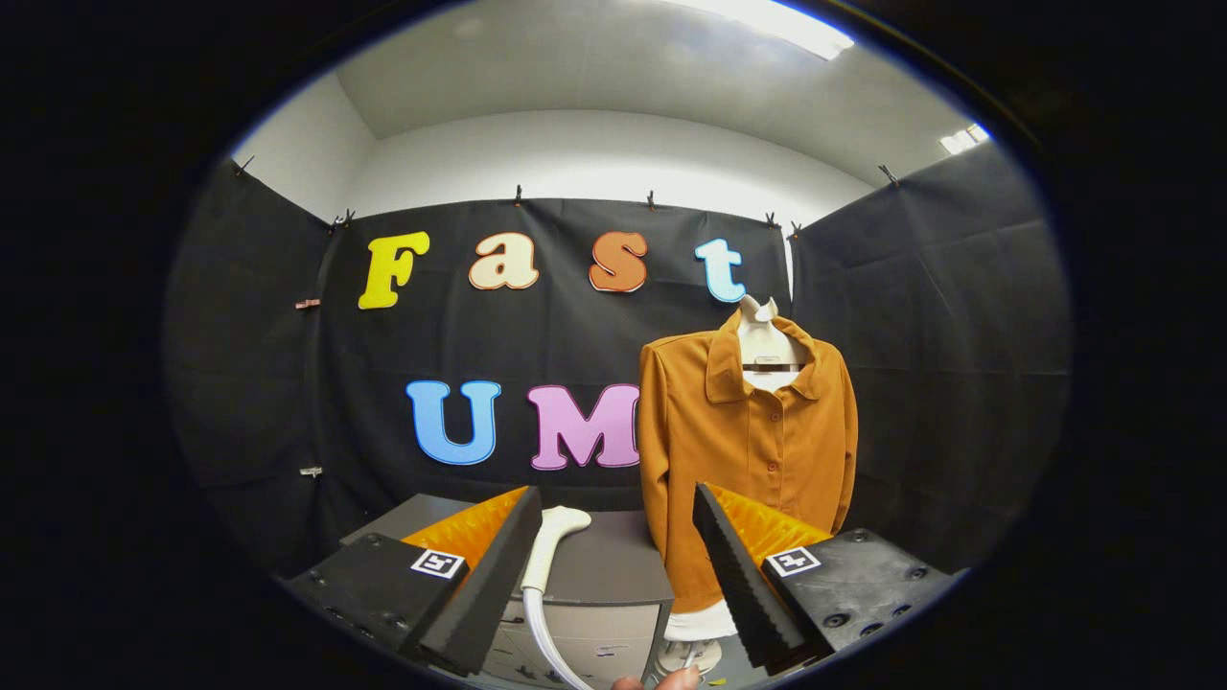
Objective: Iron the clothes twice with a garment steamer, once on the left side and once on the right side.
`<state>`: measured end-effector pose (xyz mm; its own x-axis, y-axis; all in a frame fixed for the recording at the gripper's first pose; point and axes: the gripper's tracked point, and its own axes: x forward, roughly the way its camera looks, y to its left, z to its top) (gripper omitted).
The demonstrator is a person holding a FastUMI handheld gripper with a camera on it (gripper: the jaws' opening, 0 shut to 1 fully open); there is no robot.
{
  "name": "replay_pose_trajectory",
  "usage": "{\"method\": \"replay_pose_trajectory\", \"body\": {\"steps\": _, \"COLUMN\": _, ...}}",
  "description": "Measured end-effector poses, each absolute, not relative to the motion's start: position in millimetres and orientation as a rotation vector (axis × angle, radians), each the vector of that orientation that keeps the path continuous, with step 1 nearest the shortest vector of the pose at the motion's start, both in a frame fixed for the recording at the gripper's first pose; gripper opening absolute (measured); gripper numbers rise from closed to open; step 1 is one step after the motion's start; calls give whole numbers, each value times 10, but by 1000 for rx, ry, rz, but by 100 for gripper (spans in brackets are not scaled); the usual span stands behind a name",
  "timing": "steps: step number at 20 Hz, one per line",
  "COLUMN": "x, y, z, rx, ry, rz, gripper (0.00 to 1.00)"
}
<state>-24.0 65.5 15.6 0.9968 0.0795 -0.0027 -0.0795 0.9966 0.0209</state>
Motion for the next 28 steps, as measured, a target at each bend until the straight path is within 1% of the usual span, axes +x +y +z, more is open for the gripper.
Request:
{"method": "replay_pose_trajectory", "body": {"steps": 4, "x": -222, "y": 833, "z": 26, "rx": 27, "ry": 55, "rz": 98, "gripper": 98}}
{"method": "replay_pose_trajectory", "body": {"steps": 8, "x": -21, "y": 1110, "z": -247, "rx": 21, "ry": 146, "rz": 135, "gripper": 98}}
{"method": "replay_pose_trajectory", "body": {"steps": 14, "x": 403, "y": 1552, "z": -1029, "rx": -16, "ry": 384, "rz": 175, "gripper": 98}}
{"method": "replay_pose_trajectory", "body": {"steps": 16, "x": 524, "y": 1684, "z": -1230, "rx": -17, "ry": 434, "rz": 187, "gripper": 98}}
{"method": "replay_pose_trajectory", "body": {"steps": 28, "x": 1218, "y": 1957, "z": -2520, "rx": -73, "ry": 734, "rz": 135, "gripper": 99}}
